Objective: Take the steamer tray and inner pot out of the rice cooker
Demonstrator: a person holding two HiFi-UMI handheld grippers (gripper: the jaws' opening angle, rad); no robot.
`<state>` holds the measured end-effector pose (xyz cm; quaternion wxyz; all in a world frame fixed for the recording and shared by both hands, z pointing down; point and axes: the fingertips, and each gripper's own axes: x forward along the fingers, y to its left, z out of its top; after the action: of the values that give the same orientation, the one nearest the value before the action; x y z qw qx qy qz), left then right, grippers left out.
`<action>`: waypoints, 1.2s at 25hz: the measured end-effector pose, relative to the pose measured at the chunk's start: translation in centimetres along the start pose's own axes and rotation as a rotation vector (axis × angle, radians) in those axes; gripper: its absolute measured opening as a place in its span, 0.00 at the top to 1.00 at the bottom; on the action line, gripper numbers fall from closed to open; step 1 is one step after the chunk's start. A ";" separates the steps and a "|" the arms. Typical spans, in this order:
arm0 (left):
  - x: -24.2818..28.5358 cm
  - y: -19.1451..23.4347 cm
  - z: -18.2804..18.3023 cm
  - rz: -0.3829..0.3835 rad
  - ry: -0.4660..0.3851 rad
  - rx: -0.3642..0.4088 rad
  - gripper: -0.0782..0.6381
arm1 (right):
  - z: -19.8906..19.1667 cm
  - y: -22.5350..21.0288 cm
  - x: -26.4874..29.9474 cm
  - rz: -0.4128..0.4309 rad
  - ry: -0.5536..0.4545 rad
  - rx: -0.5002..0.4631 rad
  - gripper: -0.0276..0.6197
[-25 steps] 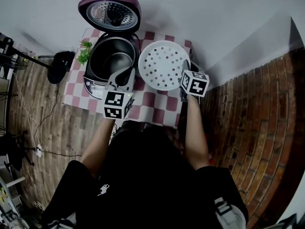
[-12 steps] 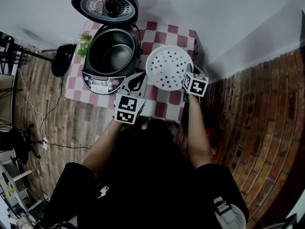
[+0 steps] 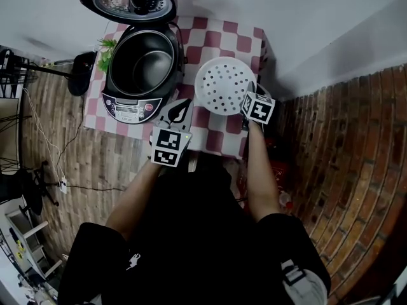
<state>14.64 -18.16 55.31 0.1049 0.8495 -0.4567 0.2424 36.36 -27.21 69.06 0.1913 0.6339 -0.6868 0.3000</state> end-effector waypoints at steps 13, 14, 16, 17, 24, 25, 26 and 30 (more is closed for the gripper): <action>-0.1 0.5 -2.1 0.003 0.049 -0.012 0.89 | -1.5 0.1 2.4 -0.017 0.038 -0.007 0.93; -0.1 0.6 -2.1 0.003 0.049 -0.013 0.89 | -1.8 0.1 2.5 -0.020 0.046 -0.011 0.93; -0.2 0.7 -2.1 0.004 0.049 -0.016 0.89 | -2.2 0.0 2.6 -0.025 0.059 -0.016 0.93; -0.2 0.7 -2.1 0.005 0.050 -0.019 0.89 | -2.4 -0.1 2.6 -0.025 0.066 -0.020 0.93; -0.6 0.8 -1.5 0.007 0.030 -0.029 0.89 | -1.2 -0.2 1.4 -0.015 0.050 -0.057 0.76; -0.7 0.8 -1.3 0.008 0.025 -0.028 0.89 | -0.9 -0.1 1.0 -0.009 0.044 -0.057 0.75; -0.8 0.8 -1.0 0.007 0.018 -0.027 0.89 | -0.5 0.0 0.5 -0.003 0.036 -0.056 0.75; -1.6 0.8 0.3 0.008 -0.017 -0.030 0.89 | 1.5 0.9 -1.5 0.017 -0.012 -0.062 0.74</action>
<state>13.34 -17.60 54.19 0.1125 0.8481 -0.4646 0.2286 35.80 -27.07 66.81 0.2043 0.6233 -0.7024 0.2763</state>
